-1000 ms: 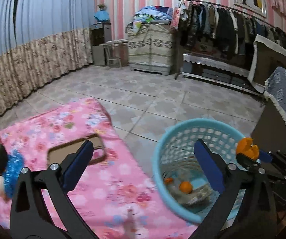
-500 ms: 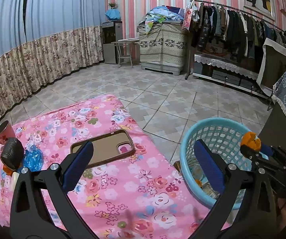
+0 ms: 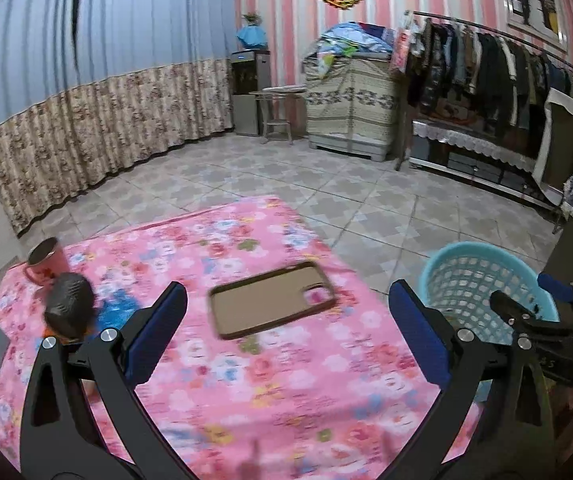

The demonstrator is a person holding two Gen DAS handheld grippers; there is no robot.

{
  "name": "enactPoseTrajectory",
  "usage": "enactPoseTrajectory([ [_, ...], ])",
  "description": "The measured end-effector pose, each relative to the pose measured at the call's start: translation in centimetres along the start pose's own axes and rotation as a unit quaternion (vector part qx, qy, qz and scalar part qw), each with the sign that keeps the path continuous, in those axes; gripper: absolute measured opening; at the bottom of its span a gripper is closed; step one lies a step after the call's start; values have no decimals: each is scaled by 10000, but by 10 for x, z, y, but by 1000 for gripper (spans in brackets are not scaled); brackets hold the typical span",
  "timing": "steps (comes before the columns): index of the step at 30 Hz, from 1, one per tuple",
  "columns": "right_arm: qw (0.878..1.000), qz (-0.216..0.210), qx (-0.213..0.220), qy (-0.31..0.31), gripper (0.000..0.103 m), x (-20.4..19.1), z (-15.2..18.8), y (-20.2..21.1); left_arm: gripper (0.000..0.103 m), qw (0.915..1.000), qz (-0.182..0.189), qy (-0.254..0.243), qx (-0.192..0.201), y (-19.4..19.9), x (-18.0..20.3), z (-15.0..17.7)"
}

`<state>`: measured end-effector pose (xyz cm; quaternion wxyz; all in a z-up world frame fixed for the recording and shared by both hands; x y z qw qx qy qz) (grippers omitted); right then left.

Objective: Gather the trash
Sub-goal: 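Carry both oranges to the blue basket and open both tools to drop them, then move both tools back over the table toward the black cup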

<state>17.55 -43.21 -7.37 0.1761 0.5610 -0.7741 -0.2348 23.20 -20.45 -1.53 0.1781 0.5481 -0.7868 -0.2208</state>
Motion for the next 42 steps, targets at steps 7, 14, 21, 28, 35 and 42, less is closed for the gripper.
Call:
enactPoseTrajectory([
  [7, 9984, -480, 159, 234, 95, -66, -16, 1, 98, 9976, -602, 339, 20, 11, -87, -1],
  [14, 9942, -892, 160, 572, 95, -129, -28, -8, 97, 9889, -1278, 755, -98, 5, -178, -2],
  [21, 9922, -1010, -60, 727, 95, -165, -26, -26, 97, 9853, -1415, 849, -450, -23, -231, 5],
  [28, 9909, -1013, -268, 842, 95, -189, -19, -46, 97, 9815, -1349, 1072, -839, -66, -257, 14],
  [35, 9908, -950, -429, 859, 95, -191, -10, -57, 74, 9815, -1083, 1084, -1148, -98, -259, 19],
  [42, 9899, -1015, -536, 830, 95, -192, -5, -60, 62, 9807, -1130, 1046, -1204, -101, -260, 22],
])
Point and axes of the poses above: each gripper's, at about its wrist camera, not at the fingertips, and y roughly against the way its jaws point, x to its right, z to its underside, the point moved 1 cm from there along -y, roughly the way its jaws point, and after that the axes turned 5 degrees about y, right-handed, at the moved point
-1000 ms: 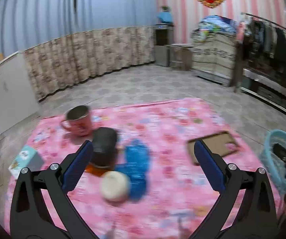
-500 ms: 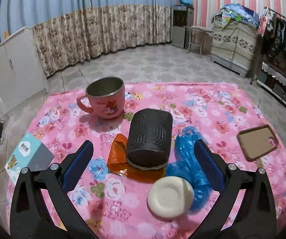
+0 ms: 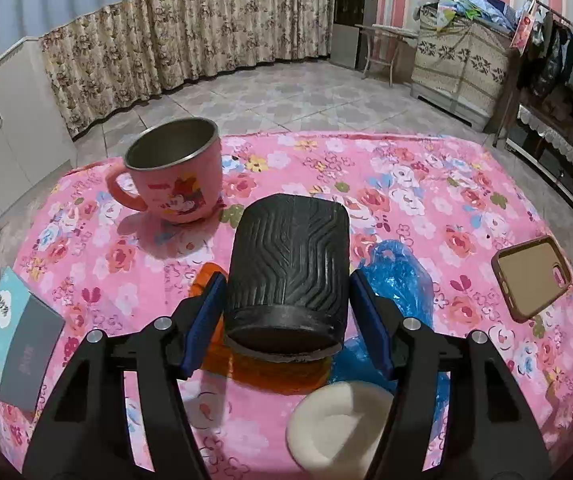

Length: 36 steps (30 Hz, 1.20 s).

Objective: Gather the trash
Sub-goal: 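Move both tools back over the table toward the black cup, then grasp the black cylindrical cup with the left tool while the right tool grasps the blue bag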

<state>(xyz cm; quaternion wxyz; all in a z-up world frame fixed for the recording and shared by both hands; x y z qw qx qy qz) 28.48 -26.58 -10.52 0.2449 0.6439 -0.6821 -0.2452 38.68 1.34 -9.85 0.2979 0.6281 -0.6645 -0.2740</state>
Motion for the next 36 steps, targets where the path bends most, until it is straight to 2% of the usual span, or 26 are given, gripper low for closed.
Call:
enactPoseTrajectory([
  [6, 9998, -133, 8, 141, 95, -13, 1, 4, 62, 9991, -279, 0, 305, 33, -11, 4],
  [10, 9994, -242, 21, 260, 95, -26, 1, 7, 62, 9979, -289, 324, 478, 61, -30, 13],
  [14, 9983, -326, 39, 473, 95, -42, 2, 13, 62, 9960, -464, 464, 611, 81, -44, 23],
  [18, 9974, -438, 13, 579, 95, -57, 3, 16, 62, 9934, -438, 824, 669, 101, -63, 37],
  [23, 9954, -550, -51, 777, 95, -84, 3, 14, 62, 9908, -832, 696, 812, 110, -76, 44],
  [28, 9928, -630, -144, 1011, 95, -115, 3, 7, 62, 9889, -886, 811, 875, 109, -90, 43],
  [32, 9923, -737, -268, 960, 94, -131, -4, -5, 62, 9878, -962, 789, 942, 111, -96, 42],
  [33, 9920, -756, -291, 968, 93, -136, -6, -7, 62, 9877, -925, 829, 951, 112, -98, 42],
  [36, 9896, -809, -402, 1117, 81, -152, -9, -18, 62, 9878, -820, 940, 937, 113, -103, 43],
])
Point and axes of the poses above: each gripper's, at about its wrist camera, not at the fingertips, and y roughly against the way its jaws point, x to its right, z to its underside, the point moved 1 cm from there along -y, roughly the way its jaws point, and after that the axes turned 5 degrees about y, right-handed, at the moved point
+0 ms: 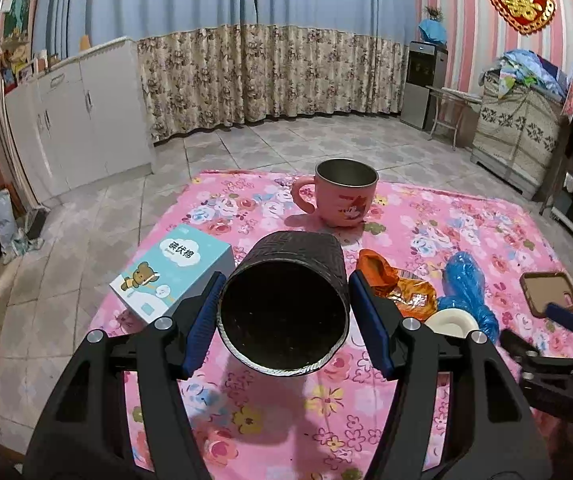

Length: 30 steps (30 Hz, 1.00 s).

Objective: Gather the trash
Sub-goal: 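Grasp the black cylindrical cup with the left tool while the right tool grasps the blue bag, then carry the black cup and blue bag to the basket and open both tools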

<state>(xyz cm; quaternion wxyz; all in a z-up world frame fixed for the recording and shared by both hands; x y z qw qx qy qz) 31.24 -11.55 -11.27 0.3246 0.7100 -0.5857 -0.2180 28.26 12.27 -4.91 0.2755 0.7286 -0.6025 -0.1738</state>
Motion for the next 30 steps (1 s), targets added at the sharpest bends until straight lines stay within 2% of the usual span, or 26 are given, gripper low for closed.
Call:
enactPoseTrajectory([
  [2, 9998, -104, -111, 95, 71, -8, -2, -10, 62, 10000, 55, 46, -25, -1, -2, 0],
  [6, 9989, -379, -280, 90, 65, -16, -1, -22, 62, 10000, 80, 24, -5, 0, 1, 0],
  [8, 9977, -569, -367, 65, 59, -19, 1, -27, 62, 9999, 109, 38, -21, -2, 2, 1],
  [12, 9939, -1025, -385, -146, 36, -18, 4, -32, 62, 9999, 101, 30, -15, -2, 3, 2],
  [14, 9936, -1079, -297, -167, 26, -17, 4, -28, 62, 9999, 116, 35, -14, -2, 3, 1],
  [17, 9955, -940, -93, -86, 22, -12, 2, -15, 62, 9999, 124, 40, -27, -2, 3, 2],
  [23, 9974, -589, 344, -215, 21, 26, 1, 25, 62, 9999, 104, -134, 24, 1, 12, 3],
  [26, 9980, -338, 513, -165, 21, 47, 5, 51, 62, 9996, 248, -139, 46, 7, 21, 1],
  [30, 9971, -70, 707, -274, 21, 87, 18, 87, 62, 9980, 435, -420, 208, 25, 50, -2],
])
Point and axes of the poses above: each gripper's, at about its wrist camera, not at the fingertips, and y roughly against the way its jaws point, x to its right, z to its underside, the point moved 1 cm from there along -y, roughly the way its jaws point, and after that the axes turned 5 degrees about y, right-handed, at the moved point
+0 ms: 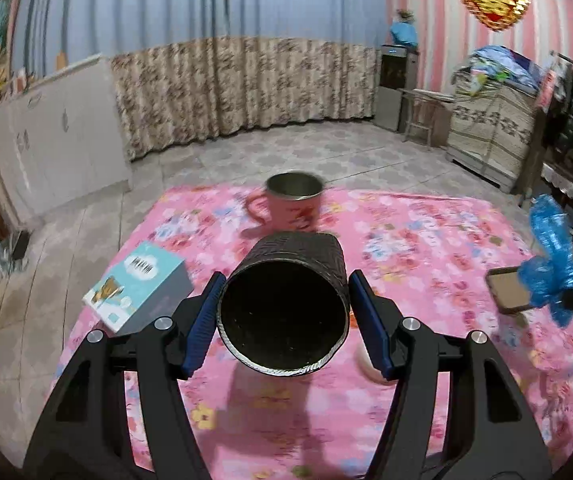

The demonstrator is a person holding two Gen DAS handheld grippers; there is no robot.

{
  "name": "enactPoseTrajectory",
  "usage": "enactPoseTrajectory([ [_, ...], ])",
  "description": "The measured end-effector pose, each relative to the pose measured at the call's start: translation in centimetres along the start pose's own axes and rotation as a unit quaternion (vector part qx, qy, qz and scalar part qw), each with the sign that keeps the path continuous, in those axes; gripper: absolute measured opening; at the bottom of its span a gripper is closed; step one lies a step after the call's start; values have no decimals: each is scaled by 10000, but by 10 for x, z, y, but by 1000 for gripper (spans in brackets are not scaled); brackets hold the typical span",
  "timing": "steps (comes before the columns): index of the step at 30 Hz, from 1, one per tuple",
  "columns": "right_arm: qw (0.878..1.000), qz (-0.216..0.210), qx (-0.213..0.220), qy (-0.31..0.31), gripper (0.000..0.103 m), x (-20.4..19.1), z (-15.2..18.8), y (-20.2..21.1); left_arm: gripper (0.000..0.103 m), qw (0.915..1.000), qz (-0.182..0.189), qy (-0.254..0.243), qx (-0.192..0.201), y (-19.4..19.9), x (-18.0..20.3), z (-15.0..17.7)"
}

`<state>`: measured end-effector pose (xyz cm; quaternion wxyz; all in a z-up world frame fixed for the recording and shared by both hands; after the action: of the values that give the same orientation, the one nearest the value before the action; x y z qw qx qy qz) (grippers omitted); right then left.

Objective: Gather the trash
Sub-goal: 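Carry the black cup and blue bag to the basket and open both tools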

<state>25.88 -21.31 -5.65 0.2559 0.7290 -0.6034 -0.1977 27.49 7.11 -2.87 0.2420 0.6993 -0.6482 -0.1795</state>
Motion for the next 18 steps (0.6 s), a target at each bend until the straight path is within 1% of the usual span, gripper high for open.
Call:
enactPoseTrajectory([
  [3, 9995, 293, 67, -70, 21, 38, 7, 30, 62, 9995, 268, -161, 89, 11, 27, -4],
  [7, 9973, 621, 162, -368, 21, 86, 20, 62, 62, 9959, 747, -455, 228, 31, 79, -2],
  [9, 9960, 717, 194, -497, 21, 102, 27, 72, 62, 9931, 1016, -543, 220, 37, 104, 3],
  [12, 9937, 857, 215, -694, 21, 127, 39, 85, 62, 9894, 1301, -628, 133, 43, 138, 9],
  [15, 9915, 931, 216, -880, 21, 148, 51, 94, 62, 9853, 1528, -759, 108, 51, 169, 17],
  [18, 9892, 1003, 227, -1042, 21, 164, 63, 101, 62, 9796, 1732, -1003, 164, 58, 205, 28],
])
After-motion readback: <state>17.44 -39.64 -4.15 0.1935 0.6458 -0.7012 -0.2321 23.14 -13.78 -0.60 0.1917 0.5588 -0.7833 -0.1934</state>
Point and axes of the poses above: each gripper's, at about its wrist camera, not at the fingertips, and y roughly against the way its jaws point, x to its right, z to its underside, the point moved 1 cm from there along -y, roughly the way its jaws point, and after that the axes turned 5 degrees about y, right-handed, at the moved point
